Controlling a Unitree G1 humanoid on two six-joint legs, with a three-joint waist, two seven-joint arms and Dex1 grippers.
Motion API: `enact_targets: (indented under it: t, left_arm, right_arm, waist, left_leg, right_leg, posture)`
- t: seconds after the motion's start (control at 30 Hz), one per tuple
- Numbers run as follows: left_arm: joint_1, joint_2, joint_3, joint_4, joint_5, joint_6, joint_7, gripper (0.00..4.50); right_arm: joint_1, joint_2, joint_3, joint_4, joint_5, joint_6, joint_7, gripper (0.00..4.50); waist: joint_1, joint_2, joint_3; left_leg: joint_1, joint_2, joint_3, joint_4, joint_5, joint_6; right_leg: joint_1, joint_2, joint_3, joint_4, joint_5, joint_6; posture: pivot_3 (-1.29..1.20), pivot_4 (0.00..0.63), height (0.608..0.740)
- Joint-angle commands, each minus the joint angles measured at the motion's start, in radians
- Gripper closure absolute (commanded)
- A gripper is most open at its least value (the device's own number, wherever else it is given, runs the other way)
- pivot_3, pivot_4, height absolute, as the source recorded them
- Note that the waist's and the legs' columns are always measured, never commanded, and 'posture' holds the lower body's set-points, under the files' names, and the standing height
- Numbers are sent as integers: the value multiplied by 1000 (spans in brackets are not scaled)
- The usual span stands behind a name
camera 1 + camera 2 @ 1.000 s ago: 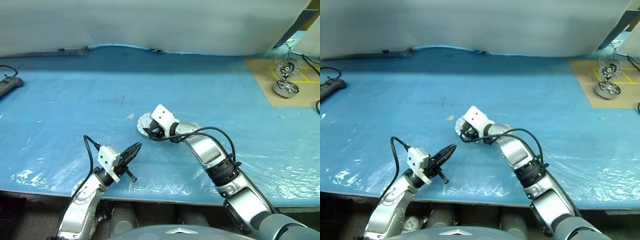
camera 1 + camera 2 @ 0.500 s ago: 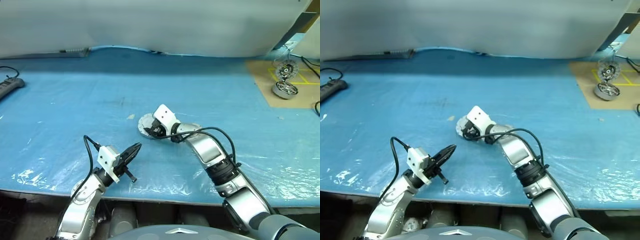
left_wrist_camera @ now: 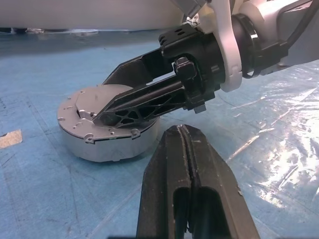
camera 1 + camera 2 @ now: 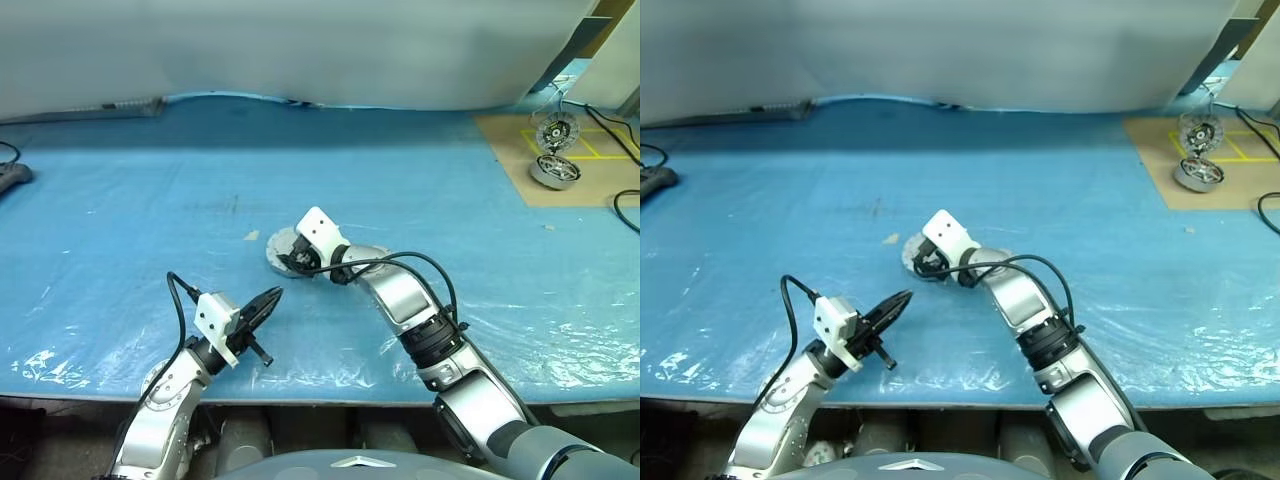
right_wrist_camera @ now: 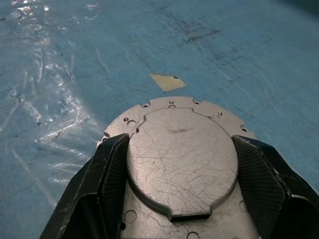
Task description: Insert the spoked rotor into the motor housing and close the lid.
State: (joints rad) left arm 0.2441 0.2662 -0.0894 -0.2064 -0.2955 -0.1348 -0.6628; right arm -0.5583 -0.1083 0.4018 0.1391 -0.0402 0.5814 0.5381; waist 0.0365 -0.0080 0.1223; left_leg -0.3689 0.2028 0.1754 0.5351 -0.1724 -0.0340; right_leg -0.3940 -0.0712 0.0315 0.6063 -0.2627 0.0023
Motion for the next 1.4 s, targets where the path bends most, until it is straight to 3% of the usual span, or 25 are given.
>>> enact_targets:
  t: [0.03,0.47,0.83,1.2,1.4]
  left_arm:
    - [7,-1,-7,-46,-5,-18,3,4500]
    - [10,2,-12,-48,-7,-13,-1,4500]
    - [14,0,-18,-48,-3,-16,3,4500]
    - [12,2,-22,-44,-2,-18,1,4500]
    - [8,1,-22,-40,-1,-19,1,4500]
  right_arm:
    - [57,-22,23,38,-3,82,22,1548]
    - [50,-50,-6,-149,34,128,50,1548]
    - [10,8,-86,-184,122,350,28,1548]
    - [32,-57,6,-158,41,187,-1,1548]
    - [25,-30,-12,-139,58,238,-21,1548]
  waist:
    - [2,0,0]
    - [8,-1,4]
    - [8,-1,5]
    - [8,-2,5]
    - [8,-2,5]
  left_leg:
    - [0,1,0,0,0,-1]
    - [-9,2,0,0,-1,-7]
    - [-8,2,0,0,-1,-7]
    - [-8,2,0,1,-1,-7]
    - [-6,2,0,2,-1,-7]
  right_leg:
    - [0,1,0,0,0,-1]
    - [-6,3,-2,-1,5,-5]
    - [-6,4,-2,-1,5,-5]
    - [-5,4,-3,0,5,-5]
    - [-3,4,-3,1,5,-6]
  posture:
    - [0,150,740]
    - [0,150,740]
    - [0,150,740]
    - [0,150,740]
    - [0,150,740]
